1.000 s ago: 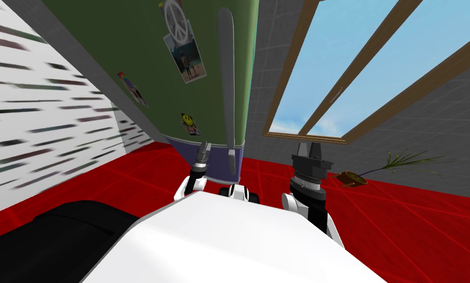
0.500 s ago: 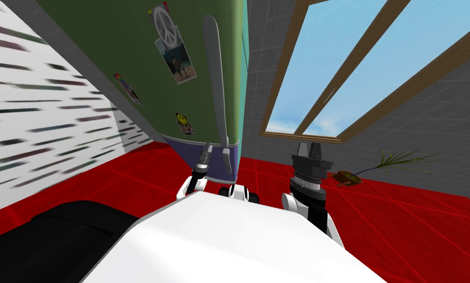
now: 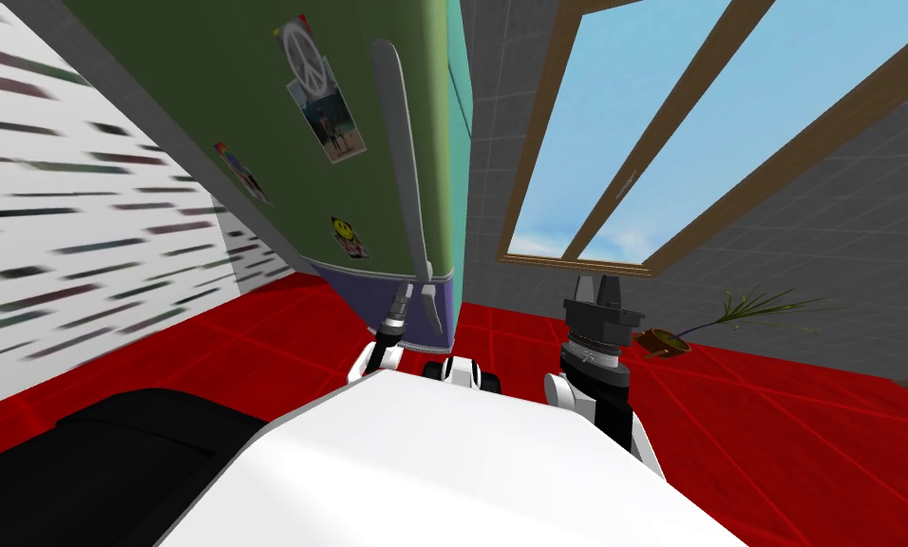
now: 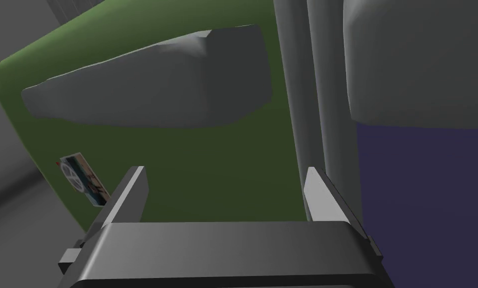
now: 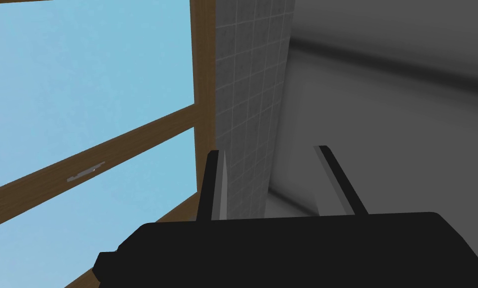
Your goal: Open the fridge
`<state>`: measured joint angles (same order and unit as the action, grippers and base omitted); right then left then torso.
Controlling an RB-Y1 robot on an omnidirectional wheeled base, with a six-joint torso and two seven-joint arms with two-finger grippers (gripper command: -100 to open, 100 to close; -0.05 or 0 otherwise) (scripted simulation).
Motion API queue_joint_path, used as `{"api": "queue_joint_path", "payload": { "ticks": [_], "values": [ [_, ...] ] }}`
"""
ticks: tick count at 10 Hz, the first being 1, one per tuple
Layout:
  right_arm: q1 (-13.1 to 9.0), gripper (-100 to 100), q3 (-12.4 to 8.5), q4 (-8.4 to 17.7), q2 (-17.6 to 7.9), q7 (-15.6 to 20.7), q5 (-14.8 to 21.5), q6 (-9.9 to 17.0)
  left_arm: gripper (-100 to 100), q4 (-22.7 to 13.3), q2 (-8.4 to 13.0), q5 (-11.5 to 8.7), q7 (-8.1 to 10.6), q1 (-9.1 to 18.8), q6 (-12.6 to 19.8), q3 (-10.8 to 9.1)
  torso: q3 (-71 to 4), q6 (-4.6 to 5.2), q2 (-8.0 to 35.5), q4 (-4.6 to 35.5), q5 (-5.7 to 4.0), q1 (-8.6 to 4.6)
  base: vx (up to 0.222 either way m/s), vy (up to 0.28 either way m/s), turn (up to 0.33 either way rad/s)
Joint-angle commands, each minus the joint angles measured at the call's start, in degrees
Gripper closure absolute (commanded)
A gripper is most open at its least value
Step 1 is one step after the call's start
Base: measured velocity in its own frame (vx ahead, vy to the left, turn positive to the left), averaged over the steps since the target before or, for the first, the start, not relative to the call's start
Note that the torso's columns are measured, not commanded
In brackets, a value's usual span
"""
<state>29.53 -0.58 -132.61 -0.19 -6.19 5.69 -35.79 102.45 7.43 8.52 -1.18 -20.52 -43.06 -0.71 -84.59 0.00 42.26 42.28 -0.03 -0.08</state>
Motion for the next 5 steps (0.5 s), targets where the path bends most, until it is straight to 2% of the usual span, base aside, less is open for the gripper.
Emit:
{"api": "queue_joint_path", "payload": {
  "ticks": [1,4,5],
  "values": [
    [0.0,0,0.0,0.0,0.0,0.0,0.0,0.0,-100,-2.7,-3.0,0.5,-0.94,0.8,-1.2,0.17,0.0,0.00,0.0,0.0,0.00,-0.01,-0.010,-0.117,0.002],
    [0.0,0,0.0,0.0,0.0,0.0,0.0,0.0,-100,-4.2,-6.4,0.7,-1.38,1.2,-1.8,0.23,0.0,0.30,0.0,-0.2,0.13,-0.09,-0.008,-0.043,0.022],
    [0.0,0,0.0,0.0,0.0,0.0,0.0,0.0,-100,-3.5,-5.6,0.5,-1.37,1.1,-2.0,-0.41,0.0,0.39,0.0,-0.3,0.11,-0.31,-0.004,0.006,0.012]
  ]
}}
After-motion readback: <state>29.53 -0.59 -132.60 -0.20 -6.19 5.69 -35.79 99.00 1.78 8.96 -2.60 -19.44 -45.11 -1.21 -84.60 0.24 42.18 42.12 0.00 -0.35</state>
